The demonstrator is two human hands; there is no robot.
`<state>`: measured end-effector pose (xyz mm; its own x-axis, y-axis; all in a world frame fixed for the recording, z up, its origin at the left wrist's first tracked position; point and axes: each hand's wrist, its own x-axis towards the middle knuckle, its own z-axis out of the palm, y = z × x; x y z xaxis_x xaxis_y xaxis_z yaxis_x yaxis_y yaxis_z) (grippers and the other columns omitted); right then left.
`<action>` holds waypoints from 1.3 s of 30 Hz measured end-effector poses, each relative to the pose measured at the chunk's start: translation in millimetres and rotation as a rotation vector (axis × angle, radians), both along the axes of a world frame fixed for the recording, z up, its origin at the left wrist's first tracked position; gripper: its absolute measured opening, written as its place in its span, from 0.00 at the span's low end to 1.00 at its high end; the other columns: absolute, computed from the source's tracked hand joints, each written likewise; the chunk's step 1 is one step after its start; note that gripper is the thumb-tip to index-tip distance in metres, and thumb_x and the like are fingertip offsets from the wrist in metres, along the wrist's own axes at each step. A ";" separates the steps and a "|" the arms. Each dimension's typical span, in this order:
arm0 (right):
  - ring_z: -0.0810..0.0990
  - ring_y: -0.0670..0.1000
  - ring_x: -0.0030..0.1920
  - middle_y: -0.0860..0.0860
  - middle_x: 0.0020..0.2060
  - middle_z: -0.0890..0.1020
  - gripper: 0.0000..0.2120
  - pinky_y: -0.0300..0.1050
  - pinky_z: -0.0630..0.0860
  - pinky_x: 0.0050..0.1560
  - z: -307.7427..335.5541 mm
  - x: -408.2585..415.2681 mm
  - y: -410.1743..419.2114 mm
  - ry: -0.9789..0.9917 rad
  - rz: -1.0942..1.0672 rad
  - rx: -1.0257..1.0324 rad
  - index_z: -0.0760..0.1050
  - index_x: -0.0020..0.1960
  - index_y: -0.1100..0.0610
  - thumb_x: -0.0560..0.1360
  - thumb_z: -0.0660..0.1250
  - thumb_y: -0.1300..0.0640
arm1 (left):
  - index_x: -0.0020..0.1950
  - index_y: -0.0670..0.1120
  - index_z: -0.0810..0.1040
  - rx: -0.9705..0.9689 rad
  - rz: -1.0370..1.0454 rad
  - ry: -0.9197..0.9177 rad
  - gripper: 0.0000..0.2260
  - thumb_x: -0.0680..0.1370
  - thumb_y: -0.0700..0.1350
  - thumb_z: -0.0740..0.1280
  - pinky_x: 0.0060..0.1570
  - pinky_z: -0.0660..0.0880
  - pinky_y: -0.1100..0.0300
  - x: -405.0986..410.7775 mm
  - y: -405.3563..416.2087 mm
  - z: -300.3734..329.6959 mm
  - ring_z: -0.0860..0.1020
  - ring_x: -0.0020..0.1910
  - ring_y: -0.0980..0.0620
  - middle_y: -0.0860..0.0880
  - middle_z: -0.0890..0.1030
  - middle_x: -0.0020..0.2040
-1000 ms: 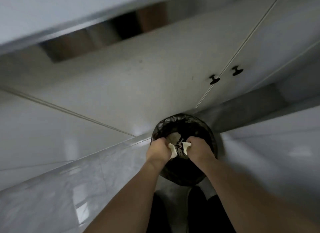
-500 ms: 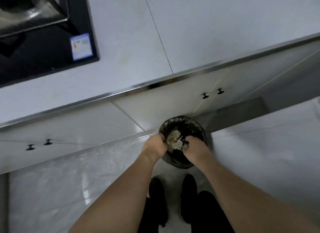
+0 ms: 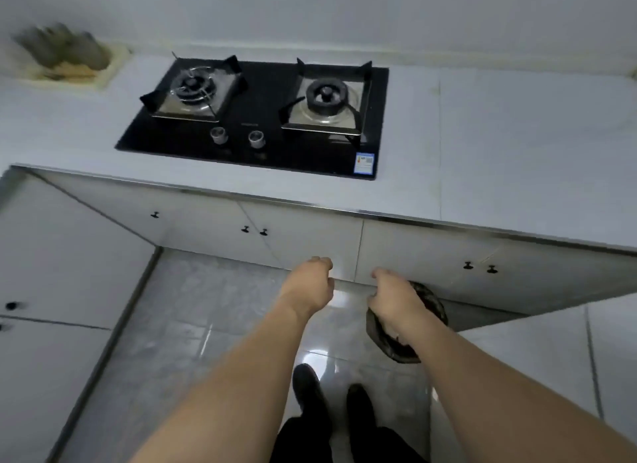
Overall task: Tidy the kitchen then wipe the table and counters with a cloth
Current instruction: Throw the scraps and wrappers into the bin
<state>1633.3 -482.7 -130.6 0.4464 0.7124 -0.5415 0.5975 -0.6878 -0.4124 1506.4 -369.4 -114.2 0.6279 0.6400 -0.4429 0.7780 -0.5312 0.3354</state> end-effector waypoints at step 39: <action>0.67 0.54 0.69 0.54 0.70 0.69 0.25 0.46 0.66 0.68 65.2 -778.0 373.2 0.054 1.154 0.101 0.63 0.73 0.55 0.76 0.62 0.59 | 0.72 0.44 0.68 0.129 1.192 -0.019 0.20 0.81 0.45 0.59 0.65 0.68 0.54 -827.0 184.6 48.3 0.71 0.67 0.45 0.44 0.72 0.70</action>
<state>855.3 -109.5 -65.4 -0.5189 0.7222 -0.4575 0.8283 0.2923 -0.4780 679.4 -184.8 -65.9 -0.3840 0.8623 -0.3300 0.7989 0.4895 0.3494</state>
